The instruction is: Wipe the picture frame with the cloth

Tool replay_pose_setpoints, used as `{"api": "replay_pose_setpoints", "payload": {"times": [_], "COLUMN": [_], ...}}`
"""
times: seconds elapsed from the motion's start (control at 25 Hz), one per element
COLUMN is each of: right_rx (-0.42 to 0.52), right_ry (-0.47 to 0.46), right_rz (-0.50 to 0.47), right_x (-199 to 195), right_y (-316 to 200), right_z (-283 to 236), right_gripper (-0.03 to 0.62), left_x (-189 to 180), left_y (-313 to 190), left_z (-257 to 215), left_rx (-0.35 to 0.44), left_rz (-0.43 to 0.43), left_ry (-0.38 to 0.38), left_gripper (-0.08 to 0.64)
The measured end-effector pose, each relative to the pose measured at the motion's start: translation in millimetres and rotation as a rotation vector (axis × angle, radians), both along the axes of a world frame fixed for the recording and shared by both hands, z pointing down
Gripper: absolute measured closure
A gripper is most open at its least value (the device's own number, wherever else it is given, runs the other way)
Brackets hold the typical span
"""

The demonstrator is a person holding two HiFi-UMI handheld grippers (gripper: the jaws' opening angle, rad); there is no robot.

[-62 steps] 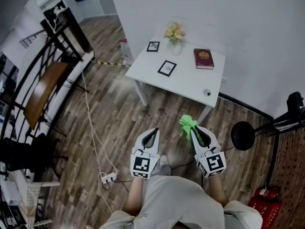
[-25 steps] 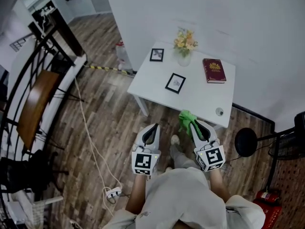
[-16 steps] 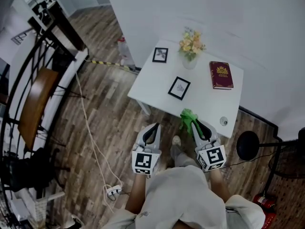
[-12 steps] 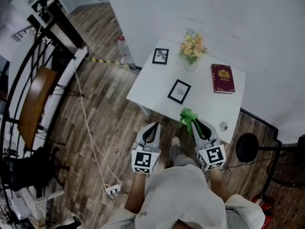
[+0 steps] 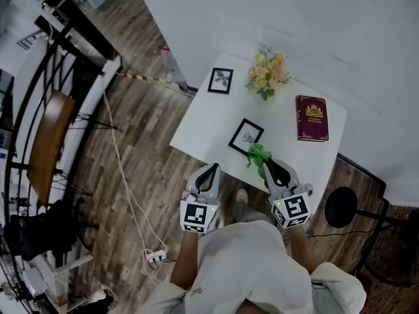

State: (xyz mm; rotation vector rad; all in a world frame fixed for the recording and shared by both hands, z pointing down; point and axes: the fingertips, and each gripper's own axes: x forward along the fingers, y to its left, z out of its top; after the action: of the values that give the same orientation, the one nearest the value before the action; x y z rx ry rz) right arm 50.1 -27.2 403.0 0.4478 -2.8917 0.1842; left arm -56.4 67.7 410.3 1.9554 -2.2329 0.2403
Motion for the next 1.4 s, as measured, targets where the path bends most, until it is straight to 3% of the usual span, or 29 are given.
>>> {"api": "replay_pose_setpoints", "payload": {"times": [0.32, 0.72, 1.4], "right_rx": [-0.041, -0.098, -0.207], "right_ry": [0.003, 0.011, 0.128], "right_rz": [-0.001, 0.087, 0.418], "right_x": [-14.7, -24.4, -61.7], "right_y": [-42.6, -62.0, -79.6], "right_z": [16.0, 37.3, 102.7], "right_gripper": [0.548, 0.548, 0.546], "left_x": [-24.0, -39.4, -65.9], "left_y": [-40.8, -75.8, -137.7], "left_z": [12.2, 40.2, 119.6], "left_rx": [-0.027, -0.084, -0.219], "left_rz": [0.011, 0.163, 0.595], "left_ry": [-0.015, -0.02, 0.077], "left_gripper": [0.54, 0.54, 0.54]}}
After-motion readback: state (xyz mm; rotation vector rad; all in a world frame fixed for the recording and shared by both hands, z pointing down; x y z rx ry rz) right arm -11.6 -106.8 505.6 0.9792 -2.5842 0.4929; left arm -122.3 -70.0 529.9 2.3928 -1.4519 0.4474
